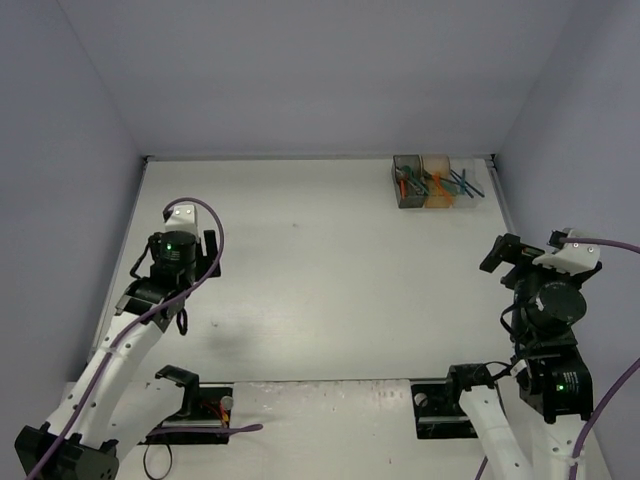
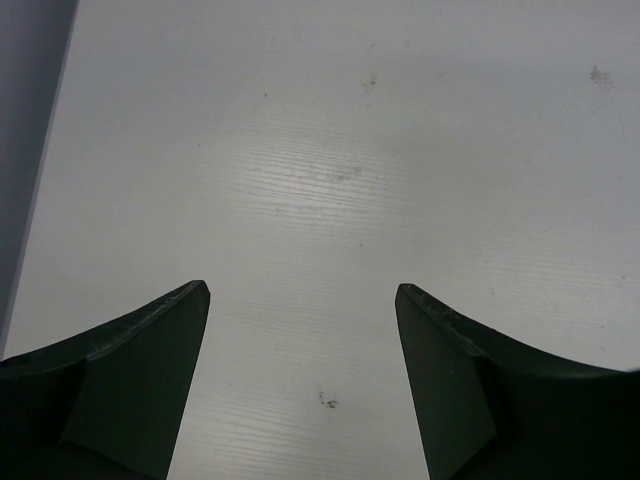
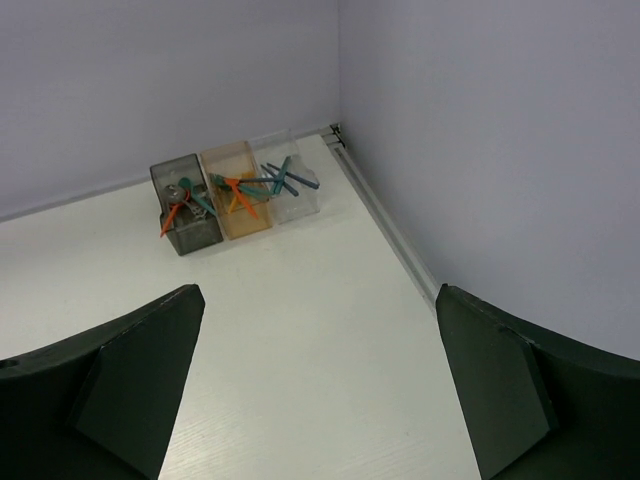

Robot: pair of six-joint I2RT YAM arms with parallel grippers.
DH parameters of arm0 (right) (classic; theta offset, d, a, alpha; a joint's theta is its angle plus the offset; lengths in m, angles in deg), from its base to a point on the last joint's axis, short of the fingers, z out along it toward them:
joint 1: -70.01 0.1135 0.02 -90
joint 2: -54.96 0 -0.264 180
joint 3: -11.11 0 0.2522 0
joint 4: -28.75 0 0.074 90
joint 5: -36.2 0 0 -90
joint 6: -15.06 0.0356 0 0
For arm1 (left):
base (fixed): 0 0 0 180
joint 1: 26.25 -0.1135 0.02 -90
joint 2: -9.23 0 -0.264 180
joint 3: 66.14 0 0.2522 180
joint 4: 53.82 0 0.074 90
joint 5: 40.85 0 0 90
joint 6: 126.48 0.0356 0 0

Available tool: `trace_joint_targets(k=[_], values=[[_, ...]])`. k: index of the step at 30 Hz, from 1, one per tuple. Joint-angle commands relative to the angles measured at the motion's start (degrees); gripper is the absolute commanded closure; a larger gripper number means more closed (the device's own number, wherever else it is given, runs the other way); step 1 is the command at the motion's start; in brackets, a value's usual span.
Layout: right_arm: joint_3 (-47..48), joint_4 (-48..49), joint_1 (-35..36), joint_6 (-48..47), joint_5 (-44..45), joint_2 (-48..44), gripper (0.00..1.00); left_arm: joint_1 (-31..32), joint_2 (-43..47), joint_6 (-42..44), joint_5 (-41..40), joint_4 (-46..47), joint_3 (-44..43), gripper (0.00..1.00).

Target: Sort the eating utensils into containers

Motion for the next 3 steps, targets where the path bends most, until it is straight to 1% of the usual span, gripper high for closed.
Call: trace_joint_targets(k=[1,3], values=[[1.18,3.4,1.1,-0.01,-1.37,2.56,0.0,-0.06,0.12,1.11,-1.63,4.67,-0.36,0.28],[1.61,3.46,1.25,-0.34,-1.8,2.88,0.0,-0.06,-0.09,1.32,-1.53,4.73,-0.52,0.28]])
